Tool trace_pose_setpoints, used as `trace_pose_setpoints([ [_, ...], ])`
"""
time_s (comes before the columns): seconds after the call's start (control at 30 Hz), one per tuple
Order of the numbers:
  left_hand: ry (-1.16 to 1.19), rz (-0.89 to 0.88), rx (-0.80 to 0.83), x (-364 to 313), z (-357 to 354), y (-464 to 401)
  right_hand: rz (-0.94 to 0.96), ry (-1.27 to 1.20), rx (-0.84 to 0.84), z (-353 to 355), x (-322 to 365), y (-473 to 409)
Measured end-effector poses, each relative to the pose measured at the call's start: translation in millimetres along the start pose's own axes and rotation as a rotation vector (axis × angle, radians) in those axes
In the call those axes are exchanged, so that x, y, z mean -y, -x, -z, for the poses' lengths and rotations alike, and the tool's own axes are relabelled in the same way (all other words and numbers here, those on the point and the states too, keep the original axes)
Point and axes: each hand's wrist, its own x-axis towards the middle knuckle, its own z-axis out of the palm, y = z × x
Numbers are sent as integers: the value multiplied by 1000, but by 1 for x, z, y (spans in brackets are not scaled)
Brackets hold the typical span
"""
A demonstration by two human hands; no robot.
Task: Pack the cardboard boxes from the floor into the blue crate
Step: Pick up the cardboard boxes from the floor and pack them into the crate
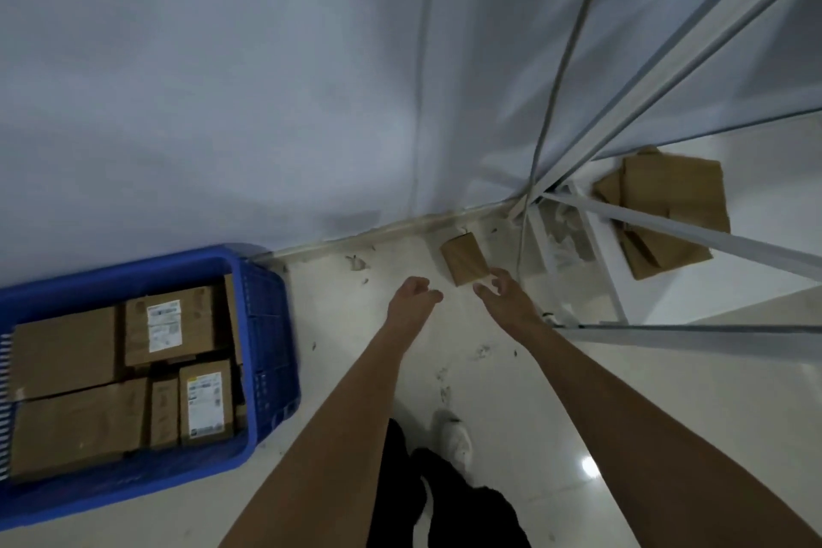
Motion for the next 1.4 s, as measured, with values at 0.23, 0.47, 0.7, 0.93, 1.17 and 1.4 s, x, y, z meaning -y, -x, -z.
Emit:
trace_pose_setpoints([
  [0.23,-72,-52,12,53,-50,-143,1,70,-41,-61,-60,-134],
  [0.47,-258,-88,55,99,-94,-304,6,390,-277,-116,-115,-279],
  [0.7,-237,-76,86,76,-120,-383,25,388,-382,-147,-130,-360],
  [0.93,-227,17,-160,99,-84,-327,94,174,-256,-142,-97,-282],
  [1.17,22,130,-145,90,-13,-174,127,26,-94,-109,-35,-136],
  [1.4,165,85,-120,29,54,28,198,60,-16,-56,42,48],
])
